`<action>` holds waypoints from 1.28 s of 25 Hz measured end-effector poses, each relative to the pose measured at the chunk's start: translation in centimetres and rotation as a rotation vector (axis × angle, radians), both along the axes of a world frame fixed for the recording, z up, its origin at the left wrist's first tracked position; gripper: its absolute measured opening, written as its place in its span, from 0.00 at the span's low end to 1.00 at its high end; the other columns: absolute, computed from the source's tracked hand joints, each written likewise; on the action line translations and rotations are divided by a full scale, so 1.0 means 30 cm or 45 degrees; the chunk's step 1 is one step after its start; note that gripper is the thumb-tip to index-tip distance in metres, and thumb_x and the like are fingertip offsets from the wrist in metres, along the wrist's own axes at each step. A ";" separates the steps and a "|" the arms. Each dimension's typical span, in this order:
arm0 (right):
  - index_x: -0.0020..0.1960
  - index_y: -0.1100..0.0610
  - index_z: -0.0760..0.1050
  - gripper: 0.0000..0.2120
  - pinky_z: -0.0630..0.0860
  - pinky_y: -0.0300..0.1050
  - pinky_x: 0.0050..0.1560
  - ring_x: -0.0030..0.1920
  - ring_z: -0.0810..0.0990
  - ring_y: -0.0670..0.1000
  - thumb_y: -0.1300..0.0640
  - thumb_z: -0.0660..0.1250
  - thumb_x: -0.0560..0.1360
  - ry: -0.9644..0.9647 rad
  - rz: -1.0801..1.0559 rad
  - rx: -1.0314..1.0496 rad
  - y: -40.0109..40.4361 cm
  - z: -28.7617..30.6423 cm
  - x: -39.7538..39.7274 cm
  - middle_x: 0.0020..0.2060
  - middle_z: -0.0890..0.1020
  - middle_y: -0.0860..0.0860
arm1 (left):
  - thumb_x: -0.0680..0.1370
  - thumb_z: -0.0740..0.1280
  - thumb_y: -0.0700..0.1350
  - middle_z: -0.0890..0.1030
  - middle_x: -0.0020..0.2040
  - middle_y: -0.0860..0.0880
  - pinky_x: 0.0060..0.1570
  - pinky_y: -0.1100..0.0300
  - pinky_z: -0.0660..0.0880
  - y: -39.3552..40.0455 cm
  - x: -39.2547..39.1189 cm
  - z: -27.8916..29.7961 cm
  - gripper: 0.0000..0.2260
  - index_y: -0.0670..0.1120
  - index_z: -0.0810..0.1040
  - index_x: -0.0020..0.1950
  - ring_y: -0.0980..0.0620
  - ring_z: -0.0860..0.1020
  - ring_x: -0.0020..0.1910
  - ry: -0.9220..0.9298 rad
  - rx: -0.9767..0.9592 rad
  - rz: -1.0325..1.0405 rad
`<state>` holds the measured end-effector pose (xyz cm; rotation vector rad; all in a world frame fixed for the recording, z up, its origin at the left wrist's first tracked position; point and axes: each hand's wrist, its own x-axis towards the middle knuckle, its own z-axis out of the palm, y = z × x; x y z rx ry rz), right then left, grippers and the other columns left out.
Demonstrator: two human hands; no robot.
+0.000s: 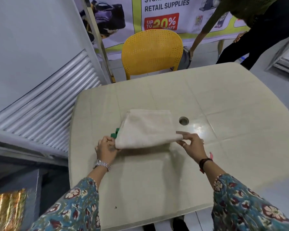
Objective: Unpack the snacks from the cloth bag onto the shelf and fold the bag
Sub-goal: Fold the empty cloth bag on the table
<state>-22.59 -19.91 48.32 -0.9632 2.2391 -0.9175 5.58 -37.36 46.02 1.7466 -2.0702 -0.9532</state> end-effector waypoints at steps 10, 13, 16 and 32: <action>0.52 0.53 0.82 0.19 0.71 0.47 0.57 0.58 0.76 0.52 0.68 0.61 0.68 0.220 0.213 0.436 0.239 -0.141 0.051 0.56 0.82 0.45 | 0.71 0.63 0.30 0.75 0.44 0.51 0.45 0.59 0.70 0.210 0.181 -0.060 0.20 0.57 0.79 0.38 0.43 0.76 0.45 -0.008 0.022 -0.013; 0.54 0.51 0.78 0.19 0.73 0.47 0.55 0.54 0.77 0.51 0.68 0.62 0.70 0.130 -0.070 0.202 0.134 -0.081 0.024 0.54 0.82 0.51 | 0.72 0.64 0.35 0.75 0.50 0.50 0.47 0.54 0.76 0.118 0.051 0.034 0.16 0.59 0.76 0.43 0.45 0.78 0.47 0.242 -0.060 0.070; 0.64 0.53 0.71 0.17 0.74 0.50 0.58 0.58 0.77 0.52 0.59 0.65 0.75 -0.107 -0.144 0.081 -0.039 -0.062 0.020 0.61 0.78 0.51 | 0.70 0.66 0.51 0.74 0.59 0.49 0.59 0.57 0.70 0.044 -0.101 0.053 0.06 0.54 0.80 0.45 0.51 0.73 0.60 0.214 -0.180 -0.210; 0.54 0.53 0.75 0.08 0.73 0.51 0.55 0.55 0.78 0.53 0.55 0.64 0.75 0.085 -0.236 0.295 -0.333 -0.164 -0.024 0.49 0.80 0.49 | 0.74 0.62 0.43 0.75 0.65 0.46 0.66 0.51 0.68 -0.101 -0.184 -0.160 0.10 0.50 0.78 0.54 0.51 0.72 0.64 0.207 -0.190 -0.287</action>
